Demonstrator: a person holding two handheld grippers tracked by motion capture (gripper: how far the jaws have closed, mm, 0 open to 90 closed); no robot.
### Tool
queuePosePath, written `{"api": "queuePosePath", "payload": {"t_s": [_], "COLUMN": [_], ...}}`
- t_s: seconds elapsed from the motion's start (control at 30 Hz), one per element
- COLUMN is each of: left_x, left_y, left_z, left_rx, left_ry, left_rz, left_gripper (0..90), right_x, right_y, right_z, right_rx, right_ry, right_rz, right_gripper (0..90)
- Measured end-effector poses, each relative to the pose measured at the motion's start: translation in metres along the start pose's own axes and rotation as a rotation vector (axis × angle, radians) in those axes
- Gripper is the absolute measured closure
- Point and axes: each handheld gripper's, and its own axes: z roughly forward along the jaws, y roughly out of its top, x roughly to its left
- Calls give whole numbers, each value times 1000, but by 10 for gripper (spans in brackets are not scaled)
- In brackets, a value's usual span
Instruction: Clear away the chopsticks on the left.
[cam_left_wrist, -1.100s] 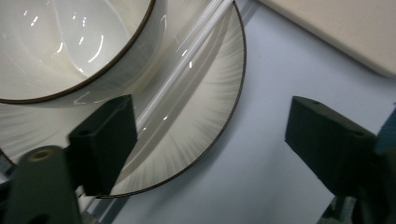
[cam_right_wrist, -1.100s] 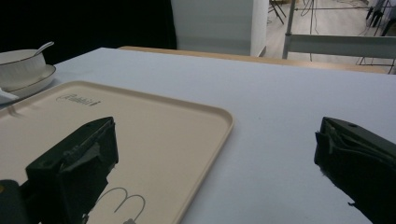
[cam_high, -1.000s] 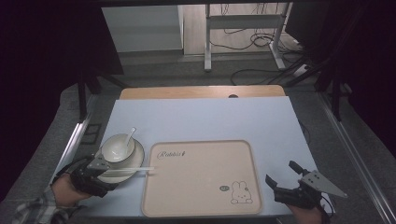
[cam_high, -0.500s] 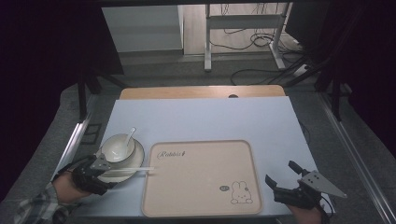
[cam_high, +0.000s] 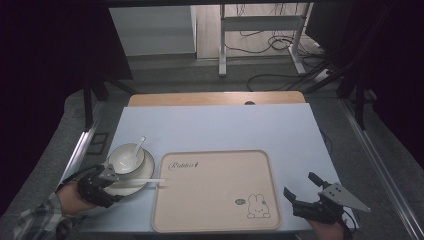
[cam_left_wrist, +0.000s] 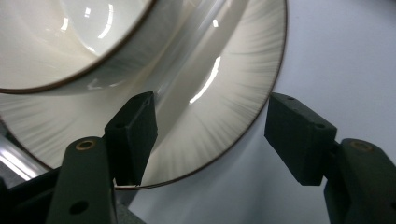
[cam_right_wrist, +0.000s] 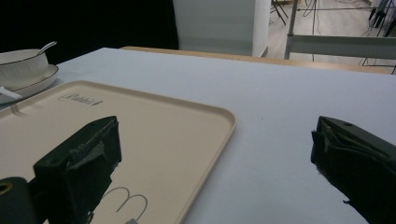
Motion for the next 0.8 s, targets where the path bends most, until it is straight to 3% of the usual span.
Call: {"api": "queuePosePath", "payload": {"t_s": [0.07, 0.17, 0.37, 0.8], "left_x": [-1, 0, 8, 12], "left_y": [1, 1, -2, 0], "left_z": [-2, -4, -3, 6], "left_rx": [-28, -33, -21, 28], "left_ry": [-8, 8, -4, -52], "left_rz": [-5, -4, -31, -4], "left_gripper": [347, 316, 234, 171], "right_x": [0, -1, 0, -2], "right_y": [0, 0, 0, -1], "right_z": [0, 0, 0, 1], "right_rx": [-1, 0, 1, 3], "right_ry": [-1, 0, 2, -3], "right_rz": [1, 1, 0, 2], "right_gripper": [15, 15, 14, 15]}}
